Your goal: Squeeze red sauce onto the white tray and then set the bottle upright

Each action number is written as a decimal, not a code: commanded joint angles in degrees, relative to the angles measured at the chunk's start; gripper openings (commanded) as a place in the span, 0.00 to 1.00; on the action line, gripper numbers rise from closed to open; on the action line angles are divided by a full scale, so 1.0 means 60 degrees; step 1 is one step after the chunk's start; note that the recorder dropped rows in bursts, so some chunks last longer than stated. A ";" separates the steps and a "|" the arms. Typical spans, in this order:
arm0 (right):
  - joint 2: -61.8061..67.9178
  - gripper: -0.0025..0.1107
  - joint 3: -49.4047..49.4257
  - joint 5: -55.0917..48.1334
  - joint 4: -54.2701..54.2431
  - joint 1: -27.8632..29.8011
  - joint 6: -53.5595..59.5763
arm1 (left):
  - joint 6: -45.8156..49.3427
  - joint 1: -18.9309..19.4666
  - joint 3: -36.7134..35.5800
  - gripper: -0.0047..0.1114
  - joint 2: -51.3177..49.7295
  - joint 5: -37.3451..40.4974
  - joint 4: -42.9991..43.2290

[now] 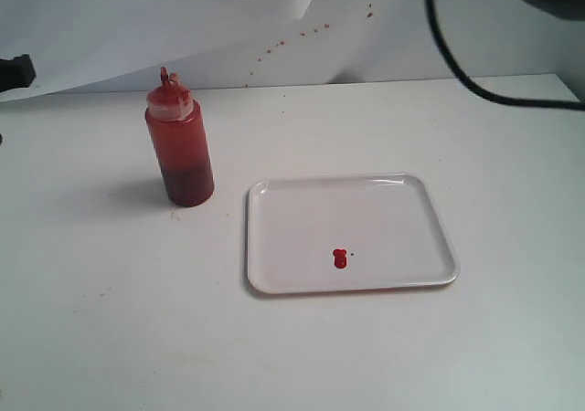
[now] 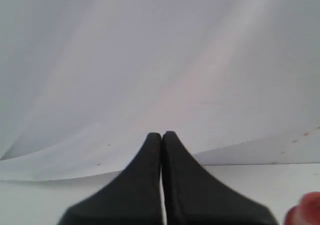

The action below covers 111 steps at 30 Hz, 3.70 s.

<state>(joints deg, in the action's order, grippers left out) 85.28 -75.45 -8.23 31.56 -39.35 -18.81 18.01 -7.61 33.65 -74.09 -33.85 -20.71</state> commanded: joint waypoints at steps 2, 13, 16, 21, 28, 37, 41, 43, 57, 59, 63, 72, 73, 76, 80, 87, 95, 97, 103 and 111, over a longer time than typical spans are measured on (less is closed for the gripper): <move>-0.1902 0.02 0.1980 0.0727 0.0109 0.0006 -0.0124 | -0.3418 -0.0055 -0.1629 0.04 0.2077 -0.0455 0.3266; -0.5315 0.02 0.4364 0.0774 -0.0080 0.0006 -0.0187 | -0.5564 -0.0055 -0.4239 0.04 0.5038 -0.1775 0.5289; -0.5897 0.02 0.4667 0.0463 -0.0082 0.0006 -0.0187 | -0.5564 -0.0055 -0.4628 0.04 0.5510 -0.1755 0.5329; -0.6634 0.02 0.4889 -0.0376 -0.0045 0.0006 -0.0187 | -0.5977 -0.0055 -0.5063 0.04 0.5994 -0.1294 0.5329; -0.7488 0.02 0.5499 -0.1357 0.2194 0.0006 -0.2281 | -0.6055 -0.0055 -0.5446 0.04 0.6016 -0.1289 0.5329; -0.8761 0.02 0.7233 -0.3254 0.7459 0.0006 -0.8370 | -0.6491 -0.0055 -0.5462 0.04 0.6016 -0.1313 0.6485; -0.9300 0.02 0.7630 -0.3005 0.7459 0.0006 -0.8370 | -0.6491 -0.0055 -0.5462 0.04 0.6016 -0.1313 0.6620; -0.9405 0.02 0.7726 -0.3015 0.7459 0.0006 -0.8370 | -0.6491 -0.0055 -0.5462 0.04 0.6016 -0.1313 0.6620; -0.9470 0.02 0.7723 -0.2994 0.6241 0.0006 -0.8370 | -0.6471 -0.0055 -0.5462 0.04 0.6016 -0.1313 0.6620; -0.9470 0.02 0.7723 -0.2994 0.6241 0.0006 -0.8370 | -0.6471 -0.0055 -0.5462 0.04 0.6016 -0.1313 0.6620; -0.9470 0.02 0.7723 -0.2994 0.6241 0.0006 -0.8370 | -0.6471 -0.0055 -0.5462 0.04 0.6016 -0.1313 0.6620; -0.9470 0.02 0.7723 -0.2994 0.6241 0.0006 -0.8370 | -0.6510 -0.0055 -0.5462 0.04 0.6016 -0.1248 0.6686; -0.9470 0.02 0.7723 -0.2994 0.6241 0.0006 -0.8370 | -0.6439 -0.0055 -0.5462 0.04 0.6043 -0.1043 0.6904; -0.9470 0.02 0.7723 -0.2994 0.6241 0.0006 -0.8370 | -0.6183 -0.0055 -0.5462 0.04 0.6630 0.0862 0.6904; -0.9470 0.02 0.7723 -0.2994 0.6241 0.0006 -0.8370 | -0.6243 -0.0055 -0.5462 0.04 0.8237 0.3974 0.6575; -0.9470 0.02 0.7723 -0.2994 0.6241 0.0006 -0.8370 | -0.6251 0.0630 -0.5462 0.04 1.1310 0.7139 0.6352; -0.9470 0.02 0.7723 -0.2994 0.6260 0.0006 -0.8370 | -0.6269 0.0902 -0.5462 0.04 1.2349 0.8315 0.6084; -0.9470 0.02 0.7723 -0.2975 0.6206 0.0006 -0.8370 | -0.6269 0.0902 -0.5462 0.04 1.2349 0.8449 0.6023; -0.9470 0.02 0.7723 -0.2979 0.6232 0.0006 -0.8370 | -0.6197 0.0902 -0.5509 0.04 1.2349 0.9116 0.5945; -0.9470 0.02 0.7723 -0.2979 0.6232 0.0006 -0.8370 | -0.3203 0.0902 -0.5608 0.04 1.2349 0.8861 0.3831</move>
<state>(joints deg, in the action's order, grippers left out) 28.80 -29.17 -26.35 69.09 -39.35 -68.92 -5.87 -2.40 0.28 -0.28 20.18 5.30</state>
